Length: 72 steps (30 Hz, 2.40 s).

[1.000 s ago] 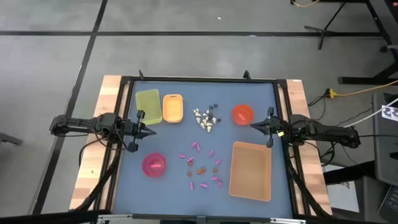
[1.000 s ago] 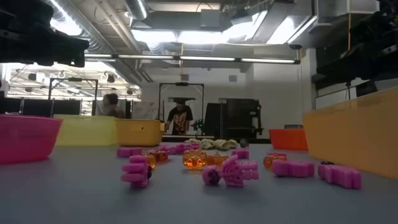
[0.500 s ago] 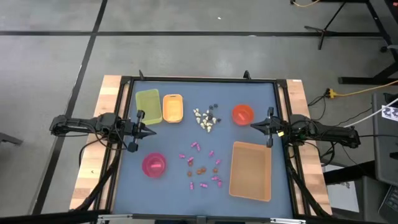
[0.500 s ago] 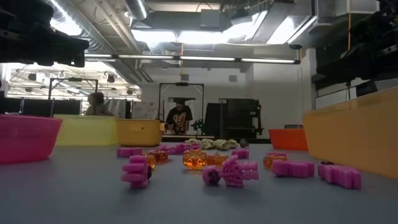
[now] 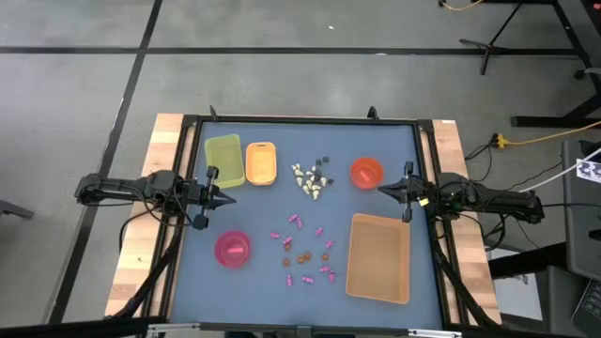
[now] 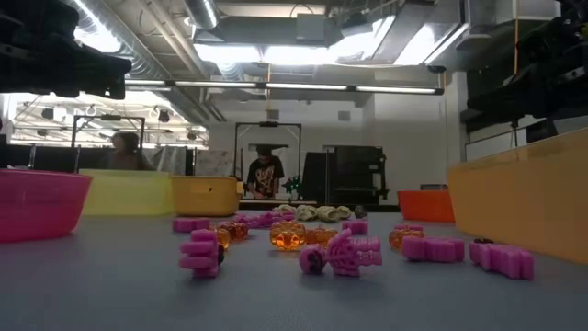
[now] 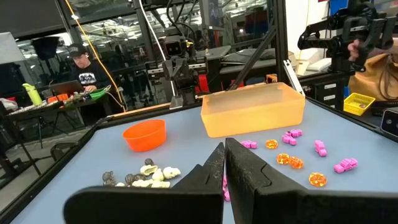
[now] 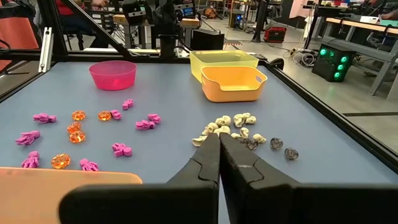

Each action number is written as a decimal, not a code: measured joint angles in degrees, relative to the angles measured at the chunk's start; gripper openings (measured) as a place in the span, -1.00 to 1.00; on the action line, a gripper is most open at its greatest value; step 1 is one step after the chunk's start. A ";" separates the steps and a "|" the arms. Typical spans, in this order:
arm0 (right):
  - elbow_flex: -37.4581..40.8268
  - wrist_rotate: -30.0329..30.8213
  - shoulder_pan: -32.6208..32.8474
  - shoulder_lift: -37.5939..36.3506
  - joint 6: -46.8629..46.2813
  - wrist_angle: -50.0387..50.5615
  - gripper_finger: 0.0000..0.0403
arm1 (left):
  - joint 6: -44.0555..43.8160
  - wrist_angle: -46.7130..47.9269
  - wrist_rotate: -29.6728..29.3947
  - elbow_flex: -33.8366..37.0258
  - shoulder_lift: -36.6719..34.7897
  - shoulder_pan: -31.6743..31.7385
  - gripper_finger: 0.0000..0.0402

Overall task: Sort Halloween decoration
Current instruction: Put the black skull toy into the orange bowl

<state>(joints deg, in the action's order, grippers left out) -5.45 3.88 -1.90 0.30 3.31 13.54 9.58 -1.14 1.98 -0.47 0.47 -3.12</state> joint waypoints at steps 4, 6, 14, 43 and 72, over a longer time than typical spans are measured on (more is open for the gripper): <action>0.00 0.00 -0.01 -0.02 0.00 -0.02 -0.97 | 0.00 0.01 0.01 0.01 0.00 -0.02 -1.00; 0.01 0.00 0.00 0.00 0.00 -0.08 -0.97 | 0.00 -0.01 0.00 0.00 0.00 -0.02 -1.00; 0.01 3.88 0.01 0.00 -8.54 -3.34 -0.97 | -0.67 -0.01 0.02 0.01 0.00 -0.02 -1.00; -14.67 19.16 -0.01 34.51 -1.87 -32.79 0.13 | -6.43 -0.13 -6.76 0.02 -0.02 -0.02 -1.00; -47.23 -6.49 -27.08 91.35 10.80 -8.29 0.13 | -6.43 -0.20 -6.99 0.02 -0.02 0.00 -1.00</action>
<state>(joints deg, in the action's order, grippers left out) -52.69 -2.61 -28.99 91.65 14.11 5.25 3.16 -1.33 -5.02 -0.45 0.45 -3.11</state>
